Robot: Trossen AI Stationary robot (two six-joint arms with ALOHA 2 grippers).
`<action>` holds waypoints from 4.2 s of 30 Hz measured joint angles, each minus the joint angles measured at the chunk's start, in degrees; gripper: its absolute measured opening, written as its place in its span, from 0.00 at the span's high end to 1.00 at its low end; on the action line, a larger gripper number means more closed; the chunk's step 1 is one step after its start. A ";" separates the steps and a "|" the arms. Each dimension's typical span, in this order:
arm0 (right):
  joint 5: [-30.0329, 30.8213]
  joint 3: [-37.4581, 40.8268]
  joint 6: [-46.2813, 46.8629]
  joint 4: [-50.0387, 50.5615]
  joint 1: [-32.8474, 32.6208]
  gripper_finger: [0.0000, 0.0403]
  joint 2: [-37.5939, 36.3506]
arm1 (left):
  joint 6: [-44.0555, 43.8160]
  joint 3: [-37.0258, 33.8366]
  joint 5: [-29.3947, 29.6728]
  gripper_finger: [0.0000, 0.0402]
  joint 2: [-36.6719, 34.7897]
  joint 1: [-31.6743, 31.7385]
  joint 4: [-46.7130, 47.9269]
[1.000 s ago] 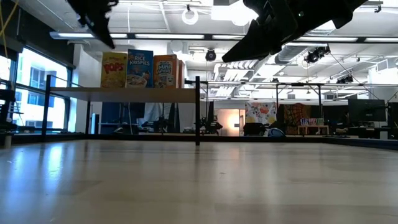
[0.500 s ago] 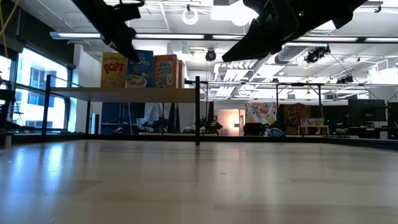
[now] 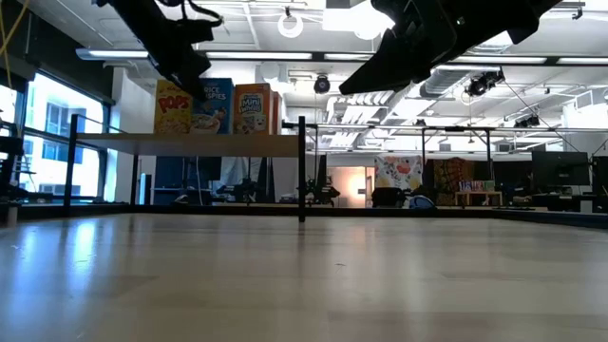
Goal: Stack cereal on shelf
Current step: Put the blue cereal box on the shelf aligned with the other blue cereal boxes, then put the orange cereal box on the shelf aligned with the other orange cereal boxes
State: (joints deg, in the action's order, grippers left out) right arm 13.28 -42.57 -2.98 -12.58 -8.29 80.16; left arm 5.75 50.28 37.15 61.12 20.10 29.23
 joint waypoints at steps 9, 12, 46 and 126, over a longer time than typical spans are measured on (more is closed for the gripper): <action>0.00 -0.02 0.00 0.00 0.00 0.97 0.00 | -1.95 0.00 -1.81 0.98 0.00 0.28 0.00; 0.00 -0.01 0.00 0.00 0.00 0.97 0.00 | -3.39 0.00 -2.12 0.98 0.00 -0.34 0.00; -1.27 -0.02 0.00 0.55 -0.02 0.97 0.00 | -4.47 0.00 2.14 0.98 8.15 -1.73 -6.90; -5.57 -0.02 -4.57 -9.55 -0.76 0.97 4.66 | -63.37 29.31 -48.65 0.23 37.64 -65.60 48.49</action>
State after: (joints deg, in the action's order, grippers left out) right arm 7.70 -42.59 -7.55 -22.13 -9.06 84.82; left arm -57.62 79.59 -11.51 98.76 -45.50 77.73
